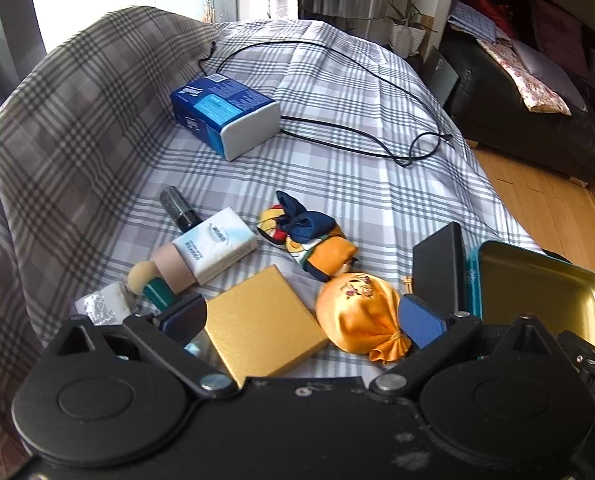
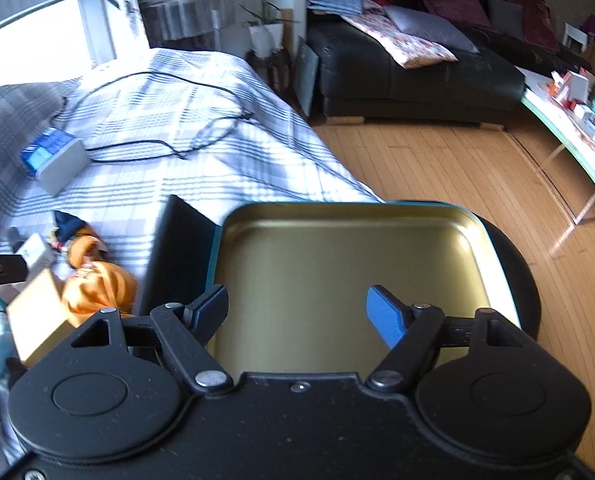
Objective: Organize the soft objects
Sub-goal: 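Move the right tool to the orange satin pouch and close on it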
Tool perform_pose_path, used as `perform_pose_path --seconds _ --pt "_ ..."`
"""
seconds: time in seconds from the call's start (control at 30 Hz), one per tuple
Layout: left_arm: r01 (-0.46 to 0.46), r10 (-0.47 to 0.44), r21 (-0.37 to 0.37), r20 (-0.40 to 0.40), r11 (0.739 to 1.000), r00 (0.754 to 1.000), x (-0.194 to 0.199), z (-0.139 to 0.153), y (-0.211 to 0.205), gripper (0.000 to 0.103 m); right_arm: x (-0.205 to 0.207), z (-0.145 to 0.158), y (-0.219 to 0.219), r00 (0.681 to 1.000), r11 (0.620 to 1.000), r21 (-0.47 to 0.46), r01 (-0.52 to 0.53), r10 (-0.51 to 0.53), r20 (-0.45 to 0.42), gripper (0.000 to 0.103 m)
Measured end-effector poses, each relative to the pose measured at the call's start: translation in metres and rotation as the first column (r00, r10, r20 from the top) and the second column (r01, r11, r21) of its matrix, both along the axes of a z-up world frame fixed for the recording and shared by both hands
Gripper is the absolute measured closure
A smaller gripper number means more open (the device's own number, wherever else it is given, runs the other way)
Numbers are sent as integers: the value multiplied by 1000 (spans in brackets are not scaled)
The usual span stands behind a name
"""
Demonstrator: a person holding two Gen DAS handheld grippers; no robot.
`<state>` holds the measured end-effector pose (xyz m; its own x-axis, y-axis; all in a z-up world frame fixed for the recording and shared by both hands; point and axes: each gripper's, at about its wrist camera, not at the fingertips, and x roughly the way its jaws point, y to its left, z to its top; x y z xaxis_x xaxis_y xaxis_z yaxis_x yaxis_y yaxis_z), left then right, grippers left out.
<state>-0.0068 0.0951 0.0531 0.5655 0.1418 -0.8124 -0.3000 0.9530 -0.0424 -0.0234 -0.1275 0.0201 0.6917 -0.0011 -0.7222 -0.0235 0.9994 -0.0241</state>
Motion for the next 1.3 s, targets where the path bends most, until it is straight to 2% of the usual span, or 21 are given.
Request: perform_pose_path --seconds 0.17,0.3,0.4,0.7,0.8,0.87,0.93,1.13,1.23,1.3 --pt "-89 90 -32 31 996 995 -14 19 40 1 -1 11 29 994 993 55 -106 106 10 39" --pt "-159 161 -34 89 987 983 -32 40 67 1 -3 6 54 979 975 89 -202 204 -16 46" --pt "-190 195 -58 106 980 975 -38 45 81 1 -9 -1 71 966 963 87 -254 258 -34 49" --pt "-214 216 -89 10 973 976 -25 14 97 2 -11 -4 108 925 925 67 -374 377 -40 55" --pt "-233 232 -88 -20 968 972 -19 4 103 2 -6 -7 119 911 911 51 -410 411 -31 55" --pt "-247 245 -113 -30 962 969 -14 -1 108 3 3 -10 128 895 896 46 -442 443 -41 55" --pt "-238 235 -114 -43 964 971 -11 -4 115 3 14 -12 134 881 881 65 -468 471 -40 55" --pt "-346 342 -146 -55 927 938 -10 -13 152 2 34 -26 147 844 846 2 -533 532 -66 54" --pt "-364 358 -135 -65 921 931 -8 -18 157 2 35 -34 148 830 832 -26 -555 551 -89 54" --pt "-368 361 -163 -71 916 930 -6 -20 160 2 36 -38 147 817 820 -23 -571 566 -109 54"
